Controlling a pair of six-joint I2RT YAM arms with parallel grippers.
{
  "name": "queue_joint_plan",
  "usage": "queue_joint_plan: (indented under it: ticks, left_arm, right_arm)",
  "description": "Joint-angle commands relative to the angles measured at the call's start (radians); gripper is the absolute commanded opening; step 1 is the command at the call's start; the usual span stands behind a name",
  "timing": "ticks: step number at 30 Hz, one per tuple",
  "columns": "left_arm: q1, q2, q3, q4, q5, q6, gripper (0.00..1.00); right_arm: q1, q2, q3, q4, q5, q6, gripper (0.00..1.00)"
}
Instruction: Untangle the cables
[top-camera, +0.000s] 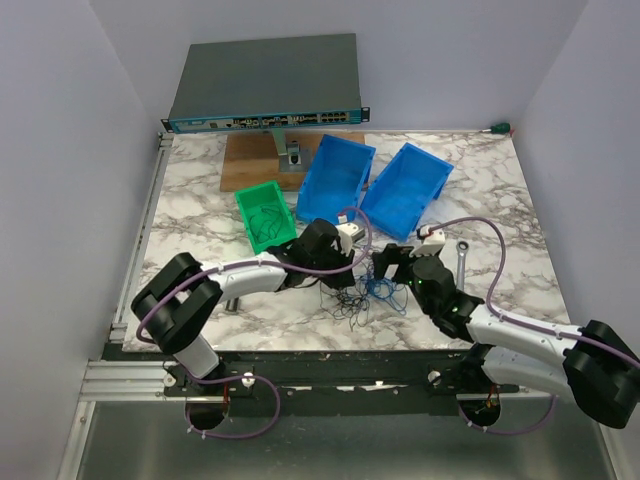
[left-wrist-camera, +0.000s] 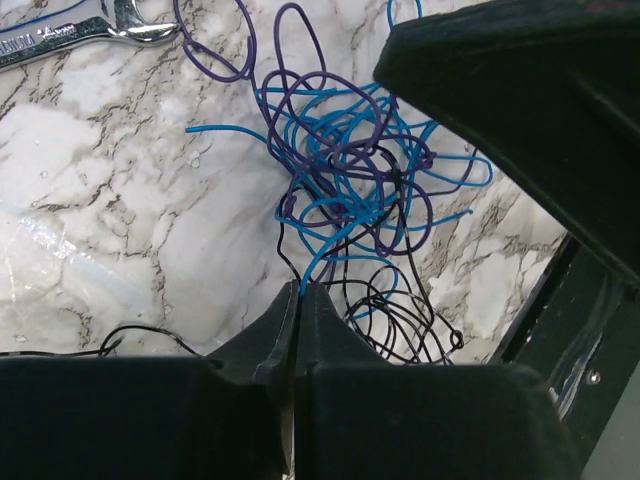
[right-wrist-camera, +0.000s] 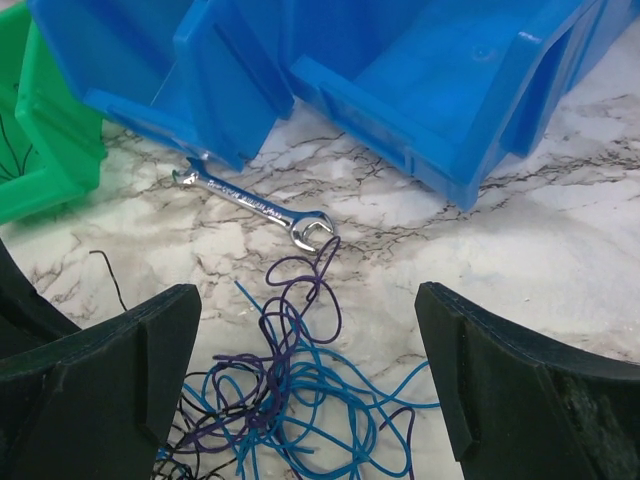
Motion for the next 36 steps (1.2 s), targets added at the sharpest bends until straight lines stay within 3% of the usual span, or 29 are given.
queue_joint_plan:
  ticks: [1, 7, 14, 20, 31, 36]
  left_arm:
    - [-0.007, -0.063, -0.016, -0.012, -0.001, 0.010, 0.00]
    - [0.013, -0.169, -0.099, 0.051, -0.104, -0.007, 0.00]
    - [0.065, -0.244, -0.166, 0.159, -0.064, -0.033, 0.00]
    - [0.070, -0.266, -0.186, 0.193, -0.068, -0.041, 0.00]
    - [0.085, -0.274, -0.193, 0.190, -0.074, -0.043, 0.00]
    - [0.094, -0.283, -0.195, 0.177, -0.099, -0.047, 0.00]
  right_arm:
    - [0.004, 0.015, 0.015, -0.001, -0.065, -0.017, 0.98]
    - [0.004, 0.008, -0.005, 0.012, -0.104, 0.001, 0.98]
    - [0.004, 0.059, 0.013, -0.073, -0.298, 0.070, 0.94]
    - [0.004, -0.016, -0.037, -0.064, -0.258, 0.087, 0.92]
    - [0.004, 0.091, 0.005, -0.035, -0.285, 0.078, 0.60]
    - [0.004, 0.114, 0.040, -0.093, -0.229, 0.076, 0.26]
